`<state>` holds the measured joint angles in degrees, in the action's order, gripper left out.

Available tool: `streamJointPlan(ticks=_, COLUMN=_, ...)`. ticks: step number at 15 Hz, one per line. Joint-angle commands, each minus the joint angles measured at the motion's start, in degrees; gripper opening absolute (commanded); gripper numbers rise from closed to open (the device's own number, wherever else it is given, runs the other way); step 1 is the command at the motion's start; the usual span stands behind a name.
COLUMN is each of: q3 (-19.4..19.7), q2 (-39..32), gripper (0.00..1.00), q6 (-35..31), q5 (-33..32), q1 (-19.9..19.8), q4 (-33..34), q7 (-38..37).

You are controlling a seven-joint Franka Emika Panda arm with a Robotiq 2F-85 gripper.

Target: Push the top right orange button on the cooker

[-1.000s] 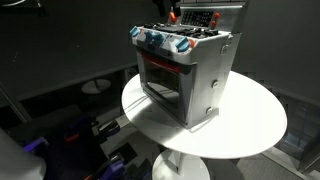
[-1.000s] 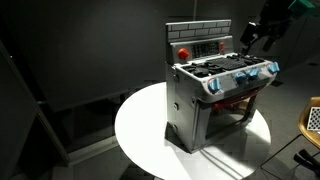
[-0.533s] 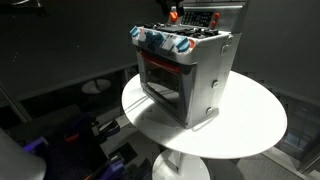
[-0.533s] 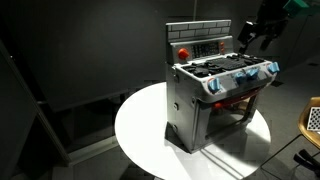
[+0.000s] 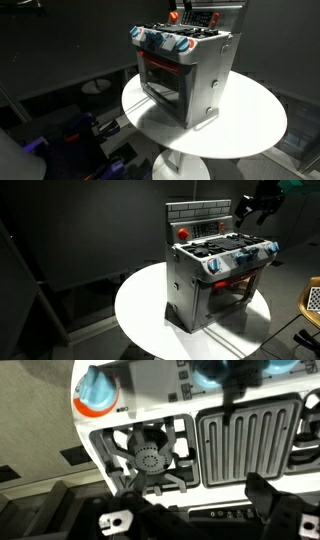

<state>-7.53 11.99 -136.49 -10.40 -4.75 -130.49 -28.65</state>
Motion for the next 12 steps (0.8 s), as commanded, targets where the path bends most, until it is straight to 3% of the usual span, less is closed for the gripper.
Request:
streamJointPlan(ticks=1, q3=0.9, q2=-3.6, gripper=1.00, q6=-2.1, q5=-3.6, q1=-0.8, q4=4.2, q7=-4.6)
streamJointPlan(ticks=12, q3=6.3, q2=-16.3, gripper=1.00, q6=-2.7, q5=-11.2, q1=0.9, q4=15.6, q7=-15.5)
